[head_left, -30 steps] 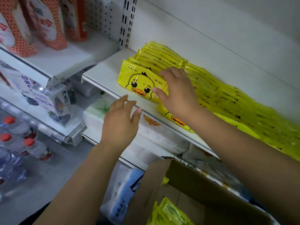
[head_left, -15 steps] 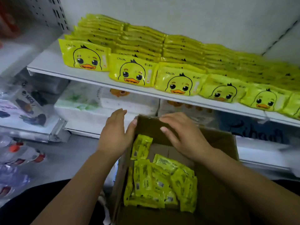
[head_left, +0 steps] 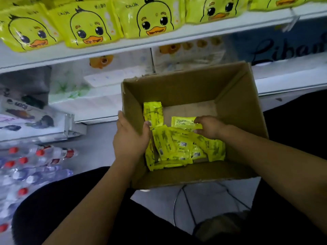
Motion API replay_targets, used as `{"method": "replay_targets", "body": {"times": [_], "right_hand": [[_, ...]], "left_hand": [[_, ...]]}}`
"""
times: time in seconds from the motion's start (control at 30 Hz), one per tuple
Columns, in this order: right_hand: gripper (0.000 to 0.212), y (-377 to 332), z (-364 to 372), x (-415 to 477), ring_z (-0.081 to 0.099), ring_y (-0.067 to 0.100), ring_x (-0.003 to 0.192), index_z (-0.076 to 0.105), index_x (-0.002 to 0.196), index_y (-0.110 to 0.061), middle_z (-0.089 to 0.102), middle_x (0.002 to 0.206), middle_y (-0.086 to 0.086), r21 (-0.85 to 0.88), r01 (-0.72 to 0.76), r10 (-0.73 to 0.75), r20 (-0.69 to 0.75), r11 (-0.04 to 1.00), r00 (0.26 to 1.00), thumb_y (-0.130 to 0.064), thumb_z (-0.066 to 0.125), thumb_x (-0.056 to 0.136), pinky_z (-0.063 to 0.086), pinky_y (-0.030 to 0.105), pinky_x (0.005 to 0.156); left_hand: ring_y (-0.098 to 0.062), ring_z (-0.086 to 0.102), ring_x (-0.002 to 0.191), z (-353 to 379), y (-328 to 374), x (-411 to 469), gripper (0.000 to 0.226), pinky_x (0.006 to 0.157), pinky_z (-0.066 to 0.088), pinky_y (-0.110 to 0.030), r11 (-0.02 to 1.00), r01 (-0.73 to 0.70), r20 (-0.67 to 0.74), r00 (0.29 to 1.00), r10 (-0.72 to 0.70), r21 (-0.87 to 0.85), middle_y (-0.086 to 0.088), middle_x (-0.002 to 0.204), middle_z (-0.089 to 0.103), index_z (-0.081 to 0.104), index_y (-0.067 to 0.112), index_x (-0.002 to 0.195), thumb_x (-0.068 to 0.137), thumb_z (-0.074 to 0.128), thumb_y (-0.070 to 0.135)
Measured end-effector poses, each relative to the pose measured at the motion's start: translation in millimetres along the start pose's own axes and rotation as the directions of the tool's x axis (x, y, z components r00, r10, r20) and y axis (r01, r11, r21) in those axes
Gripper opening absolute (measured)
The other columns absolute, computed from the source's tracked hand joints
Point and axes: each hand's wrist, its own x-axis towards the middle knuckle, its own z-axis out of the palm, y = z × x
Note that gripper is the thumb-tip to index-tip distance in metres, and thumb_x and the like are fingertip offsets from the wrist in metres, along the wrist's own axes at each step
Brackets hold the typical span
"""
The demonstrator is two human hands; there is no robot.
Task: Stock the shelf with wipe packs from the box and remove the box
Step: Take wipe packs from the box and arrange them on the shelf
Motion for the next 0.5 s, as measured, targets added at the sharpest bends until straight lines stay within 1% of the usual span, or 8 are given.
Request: {"method": "replay_targets", "body": {"times": [0.07, 0.13, 0.2, 0.27, 0.33, 0.4, 0.47, 0.5], "right_hand": [[0.065, 2, 12, 9, 0.037, 0.033, 0.141, 0.041, 0.151, -0.021, 0.04, 0.157, 0.009, -0.08, 0.006, -0.001, 0.052, 0.997, 0.999, -0.038, 0.067, 0.094, 0.04, 0.043, 0.111], [0.071, 7, 24, 16, 0.022, 0.032, 0.149, 0.031, 0.156, -0.025, 0.021, 0.166, 0.003, -0.191, 0.024, 0.003, 0.138, 0.981, 0.99, -0.039, 0.065, 0.095, 0.033, 0.046, 0.116], [0.075, 13, 33, 21, 0.015, 0.031, 0.151, 0.024, 0.158, -0.029, 0.011, 0.168, 0.001, -0.286, 0.036, 0.026, 0.209, 0.957, 0.978, -0.043, 0.062, 0.096, 0.028, 0.048, 0.118], [0.073, 16, 39, 25, 0.019, 0.031, 0.148, 0.028, 0.157, -0.031, 0.018, 0.165, 0.002, -0.357, 0.063, 0.012, 0.204, 0.932, 0.979, -0.044, 0.064, 0.094, 0.027, 0.048, 0.117], [0.064, 15, 40, 32, 0.024, 0.03, 0.143, 0.044, 0.148, -0.031, 0.032, 0.155, 0.004, -0.397, 0.07, -0.006, 0.159, 0.915, 0.987, -0.044, 0.068, 0.09, 0.029, 0.047, 0.115], [0.049, 8, 37, 39, 0.025, 0.03, 0.141, 0.059, 0.135, -0.029, 0.042, 0.146, 0.005, -0.417, 0.049, 0.018, 0.155, 0.907, 0.988, -0.046, 0.068, 0.089, 0.028, 0.046, 0.112], [0.037, 2, 32, 46, 0.027, 0.028, 0.137, 0.07, 0.121, -0.027, 0.048, 0.139, 0.003, -0.359, 0.024, 0.033, 0.153, 0.933, 0.988, -0.048, 0.063, 0.092, 0.028, 0.044, 0.108], [0.035, 0, 30, 48, 0.028, 0.027, 0.135, 0.073, 0.115, -0.025, 0.05, 0.135, 0.002, -0.303, 0.032, 0.012, 0.142, 0.953, 0.99, -0.05, 0.062, 0.092, 0.028, 0.043, 0.107]], "left_hand": [[-0.045, 0.054, 0.126, 0, -4, 5, 0.086, 0.096, 0.048, -0.049, 1.0, 0.001, -0.001, 1.0, -0.001, -0.011, -0.017, 0.158, 0.039, 0.018, 0.006, 0.158, 0.096, 0.058, 0.05], [-0.045, 0.057, 0.122, 1, -8, 7, 0.079, 0.093, 0.051, -0.049, 1.0, -0.002, -0.013, 1.0, 0.001, -0.026, -0.015, 0.154, 0.045, 0.023, 0.009, 0.156, 0.097, 0.057, 0.047], [-0.043, 0.06, 0.118, 2, -12, 8, 0.072, 0.09, 0.052, -0.049, 0.999, -0.01, -0.024, 1.0, 0.009, -0.036, -0.013, 0.151, 0.049, 0.026, 0.011, 0.155, 0.098, 0.057, 0.042], [-0.042, 0.061, 0.118, 3, -13, 9, 0.068, 0.09, 0.053, -0.048, 0.999, -0.011, -0.029, 1.0, 0.01, -0.045, -0.011, 0.149, 0.052, 0.027, 0.012, 0.154, 0.099, 0.057, 0.04], [-0.04, 0.061, 0.118, 2, -13, 10, 0.067, 0.091, 0.053, -0.048, 0.999, -0.002, -0.03, 1.0, 0.0, -0.049, -0.01, 0.147, 0.053, 0.029, 0.013, 0.153, 0.099, 0.058, 0.04], [-0.039, 0.061, 0.118, 1, -13, 11, 0.066, 0.093, 0.053, -0.047, 0.999, 0.008, -0.028, 1.0, -0.01, -0.053, -0.01, 0.146, 0.054, 0.03, 0.013, 0.152, 0.099, 0.058, 0.041], [-0.039, 0.061, 0.119, 1, -13, 11, 0.067, 0.094, 0.053, -0.049, 0.998, 0.017, -0.03, 0.999, -0.019, -0.058, -0.01, 0.146, 0.054, 0.031, 0.014, 0.152, 0.098, 0.06, 0.042], [-0.04, 0.061, 0.12, 2, -13, 12, 0.068, 0.095, 0.053, -0.05, 0.998, 0.019, -0.029, 0.999, -0.021, -0.057, -0.01, 0.146, 0.054, 0.031, 0.014, 0.152, 0.098, 0.06, 0.042]]}}
